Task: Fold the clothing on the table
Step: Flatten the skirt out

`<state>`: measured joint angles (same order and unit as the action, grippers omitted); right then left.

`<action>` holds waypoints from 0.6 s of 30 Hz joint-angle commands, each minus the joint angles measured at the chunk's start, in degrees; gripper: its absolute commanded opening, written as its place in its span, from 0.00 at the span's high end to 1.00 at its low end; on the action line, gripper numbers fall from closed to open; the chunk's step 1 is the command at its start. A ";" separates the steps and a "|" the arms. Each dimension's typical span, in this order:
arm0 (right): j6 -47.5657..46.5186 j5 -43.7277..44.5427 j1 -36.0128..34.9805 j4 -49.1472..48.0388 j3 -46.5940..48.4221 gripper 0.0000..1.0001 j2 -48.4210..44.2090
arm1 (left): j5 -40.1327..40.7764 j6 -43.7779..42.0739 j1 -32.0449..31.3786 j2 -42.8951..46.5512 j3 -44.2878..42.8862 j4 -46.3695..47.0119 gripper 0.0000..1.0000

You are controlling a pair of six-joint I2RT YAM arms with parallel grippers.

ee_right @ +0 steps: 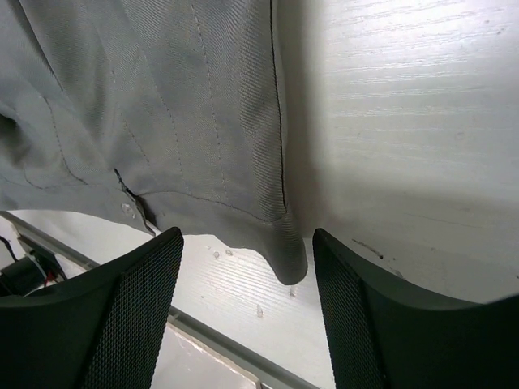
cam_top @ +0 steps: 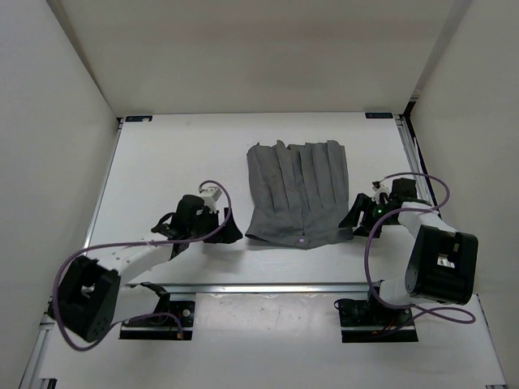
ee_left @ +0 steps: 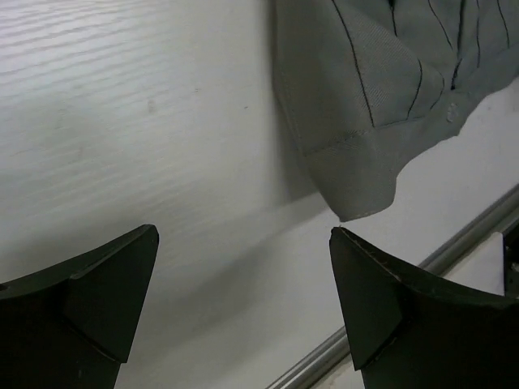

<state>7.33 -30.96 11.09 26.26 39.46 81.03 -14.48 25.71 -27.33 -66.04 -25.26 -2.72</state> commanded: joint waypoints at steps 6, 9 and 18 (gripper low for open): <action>-1.97 1.25 -1.51 -2.00 -0.35 0.29 -1.14 | -13.10 2.41 1.75 -9.10 -8.58 9.48 0.04; -1.97 1.35 -1.16 -2.00 -1.31 0.29 -0.71 | -14.87 3.64 2.20 -10.33 -9.19 11.15 0.04; -1.44 1.16 -0.63 -2.79 -2.64 0.30 -2.11 | -16.72 4.96 -1.14 -14.72 -10.34 13.80 0.04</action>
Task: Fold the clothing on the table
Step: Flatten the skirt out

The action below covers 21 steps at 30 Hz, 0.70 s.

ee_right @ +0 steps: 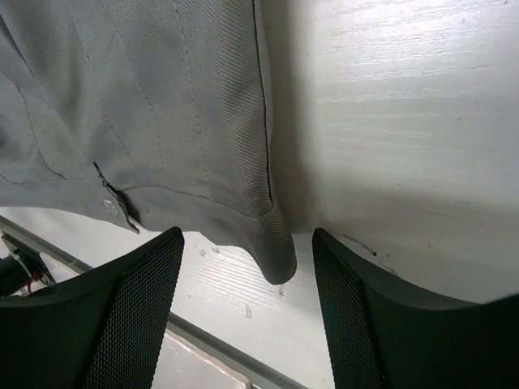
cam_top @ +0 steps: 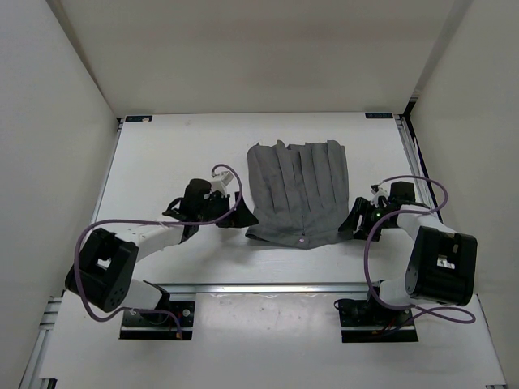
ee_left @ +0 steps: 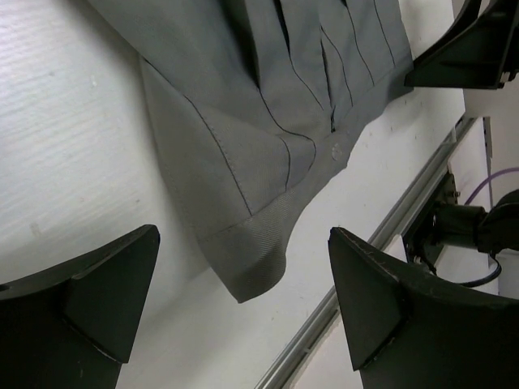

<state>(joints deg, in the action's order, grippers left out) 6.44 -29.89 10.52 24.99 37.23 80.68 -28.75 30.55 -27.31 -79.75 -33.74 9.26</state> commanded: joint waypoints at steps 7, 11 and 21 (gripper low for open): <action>-0.02 -0.17 1.34 -1.35 -0.50 0.30 -1.93 | -2.54 -0.14 -2.57 -5.68 -2.74 3.84 0.12; -0.02 -0.61 2.39 -1.70 -0.67 0.41 -1.76 | -2.54 0.48 -2.49 -9.01 -4.49 4.19 0.22; -0.99 -2.10 0.82 -2.40 0.56 0.66 -0.18 | -2.53 2.76 -4.15 -13.15 -8.18 4.98 0.59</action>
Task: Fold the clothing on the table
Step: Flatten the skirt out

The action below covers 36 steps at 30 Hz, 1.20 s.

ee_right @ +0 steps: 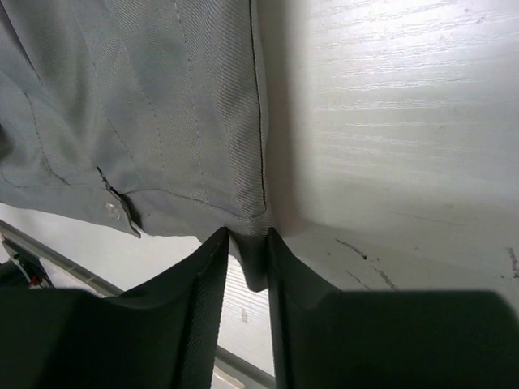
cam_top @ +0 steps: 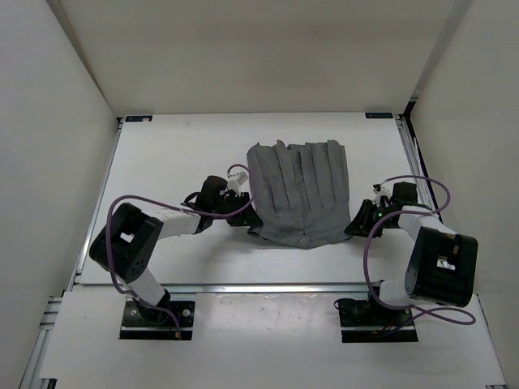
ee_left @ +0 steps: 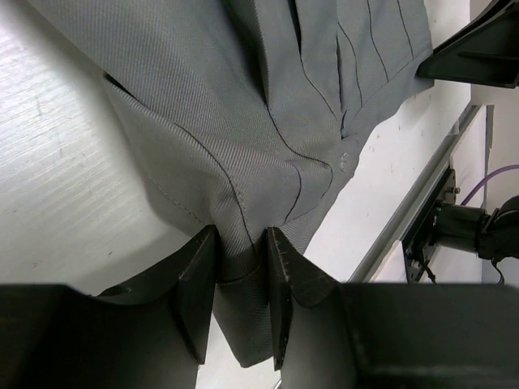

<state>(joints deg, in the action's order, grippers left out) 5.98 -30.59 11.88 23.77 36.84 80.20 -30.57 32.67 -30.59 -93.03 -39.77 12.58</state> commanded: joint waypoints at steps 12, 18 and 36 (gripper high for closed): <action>-3.60 -8.24 2.09 3.72 6.39 1.00 -0.48 | 0.59 2.14 2.02 7.75 1.00 -3.69 1.00; -8.17 -16.07 5.78 13.31 8.51 1.00 -4.62 | 6.65 6.70 3.87 29.54 7.60 -9.50 1.00; 4.74 -13.88 -7.48 -8.64 61.33 1.00 14.02 | 5.50 3.22 16.97 -7.61 -64.97 -9.48 1.00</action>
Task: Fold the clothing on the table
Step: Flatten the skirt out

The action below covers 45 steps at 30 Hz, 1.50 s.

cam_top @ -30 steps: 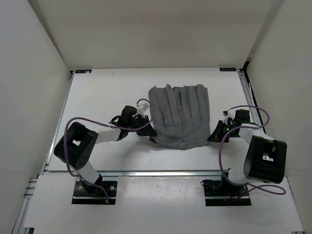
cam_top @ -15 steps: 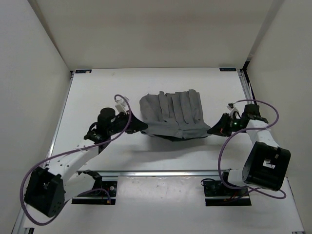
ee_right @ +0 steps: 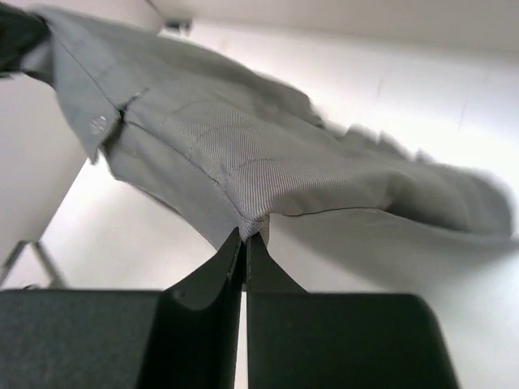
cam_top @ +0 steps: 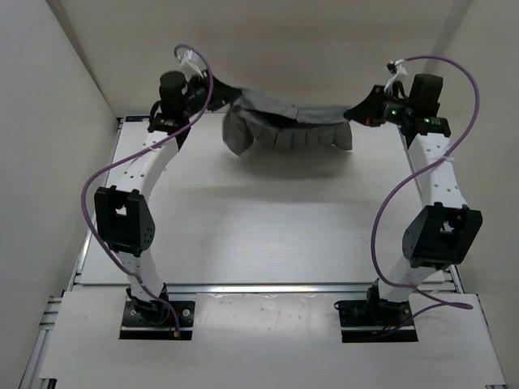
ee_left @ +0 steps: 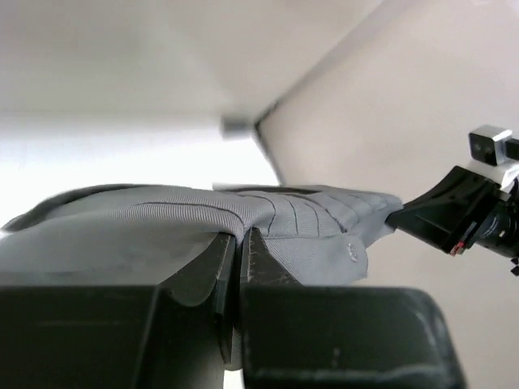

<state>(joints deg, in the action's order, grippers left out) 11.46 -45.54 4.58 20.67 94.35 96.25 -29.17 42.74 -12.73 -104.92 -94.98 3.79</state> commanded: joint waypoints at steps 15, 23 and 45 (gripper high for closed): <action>-23.84 9.75 -1.32 11.23 -46.59 1.00 -24.59 | 6.50 -4.09 -2.58 58.67 80.28 -0.18 0.99; -23.59 9.42 1.49 14.40 -51.37 1.00 -28.84 | 1.31 -1.35 9.48 74.07 87.16 -6.69 0.97; -13.59 0.90 5.26 11.86 -57.76 0.02 -32.08 | 4.80 -6.79 5.00 75.39 80.31 -20.73 0.01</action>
<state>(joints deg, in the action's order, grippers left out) -7.64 -40.62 8.49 35.29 39.81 66.32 -26.74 38.87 -7.05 -30.24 -10.85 -12.03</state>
